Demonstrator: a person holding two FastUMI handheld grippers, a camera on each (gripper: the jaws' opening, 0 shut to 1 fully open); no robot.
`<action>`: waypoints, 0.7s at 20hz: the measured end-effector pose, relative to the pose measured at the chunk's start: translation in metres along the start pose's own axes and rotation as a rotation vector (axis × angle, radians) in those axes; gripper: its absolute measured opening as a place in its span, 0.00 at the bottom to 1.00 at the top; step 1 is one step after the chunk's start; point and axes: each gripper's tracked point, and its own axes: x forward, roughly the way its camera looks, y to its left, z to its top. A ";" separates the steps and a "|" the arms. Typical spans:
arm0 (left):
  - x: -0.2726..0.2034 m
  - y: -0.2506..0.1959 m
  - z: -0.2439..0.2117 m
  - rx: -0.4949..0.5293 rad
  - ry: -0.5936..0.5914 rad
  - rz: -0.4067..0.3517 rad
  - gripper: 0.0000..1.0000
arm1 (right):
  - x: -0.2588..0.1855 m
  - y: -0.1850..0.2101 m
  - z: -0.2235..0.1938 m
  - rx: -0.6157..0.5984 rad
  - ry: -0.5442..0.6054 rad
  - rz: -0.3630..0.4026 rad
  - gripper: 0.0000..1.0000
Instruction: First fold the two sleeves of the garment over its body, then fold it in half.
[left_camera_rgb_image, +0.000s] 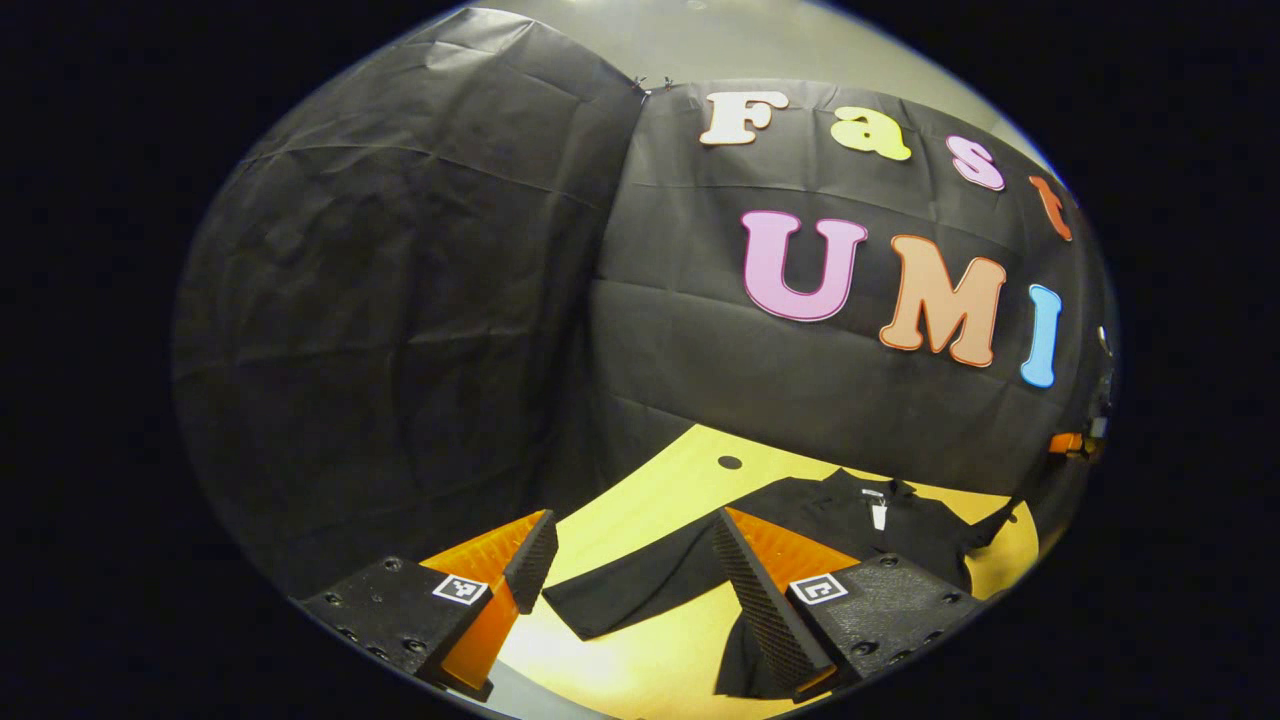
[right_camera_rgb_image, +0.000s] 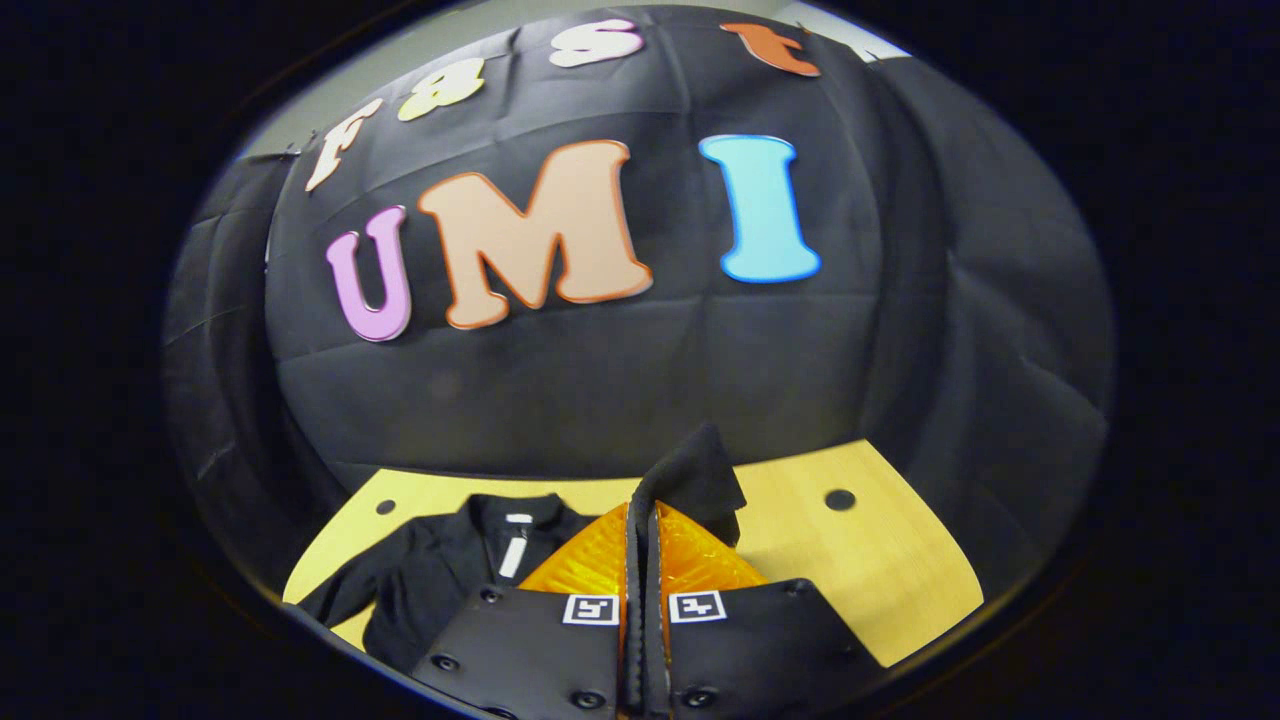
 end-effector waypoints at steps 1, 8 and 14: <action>0.003 0.007 0.001 0.002 0.002 0.003 0.92 | 0.006 0.021 0.008 -0.018 -0.004 0.015 0.04; 0.019 0.049 0.006 -0.011 -0.004 0.033 0.92 | 0.046 0.163 0.025 -0.101 -0.025 0.139 0.04; 0.028 0.079 0.004 -0.028 0.022 0.073 0.92 | 0.096 0.274 -0.007 -0.198 0.027 0.241 0.04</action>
